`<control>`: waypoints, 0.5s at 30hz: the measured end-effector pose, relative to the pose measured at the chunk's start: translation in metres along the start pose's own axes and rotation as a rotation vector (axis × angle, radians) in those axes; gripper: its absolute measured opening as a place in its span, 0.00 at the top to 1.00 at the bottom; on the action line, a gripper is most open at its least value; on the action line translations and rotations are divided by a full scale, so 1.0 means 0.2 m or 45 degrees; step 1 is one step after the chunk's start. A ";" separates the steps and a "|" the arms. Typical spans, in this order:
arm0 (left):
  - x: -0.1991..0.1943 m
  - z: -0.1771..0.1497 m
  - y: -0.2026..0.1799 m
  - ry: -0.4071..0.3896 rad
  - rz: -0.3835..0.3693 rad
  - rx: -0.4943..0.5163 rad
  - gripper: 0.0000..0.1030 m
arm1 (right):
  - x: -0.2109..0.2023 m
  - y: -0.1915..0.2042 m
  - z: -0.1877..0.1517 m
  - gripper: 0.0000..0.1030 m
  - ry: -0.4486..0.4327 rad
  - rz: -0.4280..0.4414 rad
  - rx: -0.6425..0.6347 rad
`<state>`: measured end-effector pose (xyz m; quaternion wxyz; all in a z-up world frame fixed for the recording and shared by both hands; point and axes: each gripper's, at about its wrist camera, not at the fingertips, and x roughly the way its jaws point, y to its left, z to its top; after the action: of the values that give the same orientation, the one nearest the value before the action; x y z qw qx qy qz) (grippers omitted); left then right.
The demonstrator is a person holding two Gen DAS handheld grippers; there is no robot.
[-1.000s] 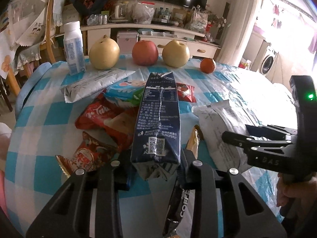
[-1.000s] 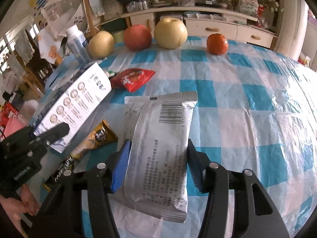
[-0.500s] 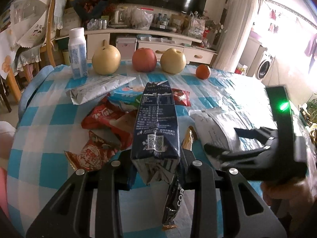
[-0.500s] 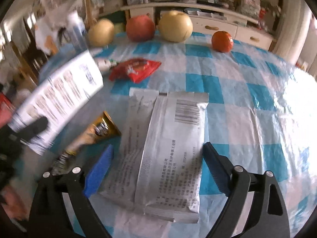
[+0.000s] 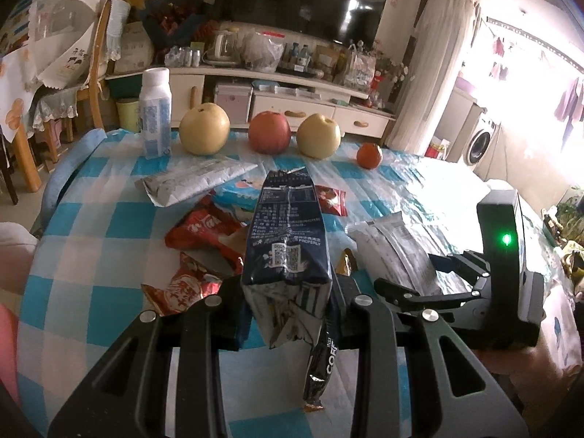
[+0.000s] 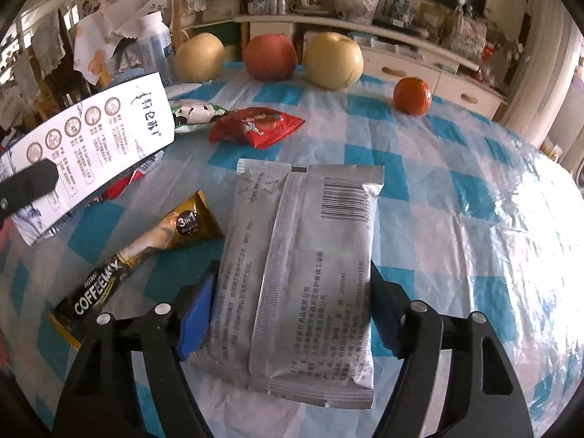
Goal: Collect trash
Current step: 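Lift the coffee packet with left tool while right tool lifts the white bag toward the basin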
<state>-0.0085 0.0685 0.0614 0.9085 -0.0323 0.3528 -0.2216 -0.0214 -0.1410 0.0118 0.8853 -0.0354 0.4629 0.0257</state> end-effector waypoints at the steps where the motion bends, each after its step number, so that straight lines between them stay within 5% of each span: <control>1: -0.01 0.00 0.00 -0.005 -0.002 0.000 0.67 | -0.01 0.00 -0.01 0.28 -0.006 -0.008 -0.003; 15: -0.18 0.00 0.08 -0.082 -0.009 -0.017 0.67 | -0.29 0.10 0.03 0.28 -0.207 0.080 0.017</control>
<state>-0.0254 0.0988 0.0799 0.9184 -0.0469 0.3247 -0.2213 -0.0516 -0.1220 0.0622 0.9190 -0.0128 0.3905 0.0532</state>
